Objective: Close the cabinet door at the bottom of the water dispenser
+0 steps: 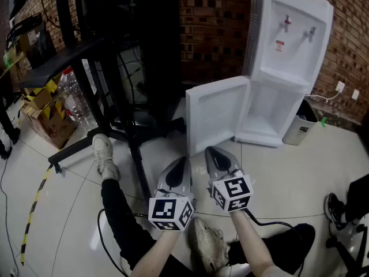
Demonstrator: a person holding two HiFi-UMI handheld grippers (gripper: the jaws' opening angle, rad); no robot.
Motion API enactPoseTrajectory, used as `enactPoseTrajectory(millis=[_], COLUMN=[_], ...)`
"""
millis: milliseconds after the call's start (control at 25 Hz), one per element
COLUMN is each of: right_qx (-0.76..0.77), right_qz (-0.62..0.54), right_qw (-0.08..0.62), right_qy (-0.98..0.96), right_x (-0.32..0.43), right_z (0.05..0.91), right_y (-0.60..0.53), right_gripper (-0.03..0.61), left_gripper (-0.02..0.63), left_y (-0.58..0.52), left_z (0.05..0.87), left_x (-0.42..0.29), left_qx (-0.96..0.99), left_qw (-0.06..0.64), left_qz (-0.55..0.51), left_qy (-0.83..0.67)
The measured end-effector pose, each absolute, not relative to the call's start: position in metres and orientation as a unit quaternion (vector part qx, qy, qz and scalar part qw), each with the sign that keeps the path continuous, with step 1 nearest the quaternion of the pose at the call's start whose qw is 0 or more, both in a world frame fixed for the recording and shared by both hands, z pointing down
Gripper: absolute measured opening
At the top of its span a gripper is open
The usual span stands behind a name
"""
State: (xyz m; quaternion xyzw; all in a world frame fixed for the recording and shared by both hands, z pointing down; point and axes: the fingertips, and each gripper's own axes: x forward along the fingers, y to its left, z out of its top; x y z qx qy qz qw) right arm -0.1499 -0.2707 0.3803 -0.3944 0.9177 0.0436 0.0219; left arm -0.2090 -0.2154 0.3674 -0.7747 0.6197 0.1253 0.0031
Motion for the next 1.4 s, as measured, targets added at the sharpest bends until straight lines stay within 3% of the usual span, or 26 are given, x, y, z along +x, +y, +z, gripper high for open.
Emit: enactPoseTrajectory(millis=[80,120,240,360,680,1400], right_qx=[-0.392,-0.394,-0.422,-0.466,-0.566,-0.526], right_qz=[0.052,0.055,0.064,0.072,0.110,0.094], right_qw=[0.008,0.001,-0.013,-0.024,-0.064,-0.070], right_qy=[0.919,0.917,0.904,0.882,0.814,0.842], right_x=[-0.168,-0.176,-0.196,-0.213,-0.224,-0.189], right_z=[0.386,0.389,0.394,0.398,0.405,0.411], right_y=[-0.282,-0.288,-0.319,-0.356,-0.409,-0.373], right_gripper=[0.044,0.118,0.130,0.182,0.211,0.209], left_gripper=[0.018,0.018,0.018,0.018,0.017,0.011], left_y=[-0.211,-0.210,-0.212,-0.212,-0.221,-0.233], left_z=[0.380,0.388,0.402,0.394,0.401,0.407], left_x=[-0.215,-0.218,-0.231,-0.241,-0.261,-0.249], left_qx=[-0.769,-0.764,-0.745,-0.740,-0.714,-0.711], left_qw=[-0.001,-0.012,-0.068,-0.064,-0.095,-0.087], left_qz=[0.119,0.120,0.148,0.163,0.202,0.178], left_qy=[0.629,0.634,0.646,0.650,0.664,0.675])
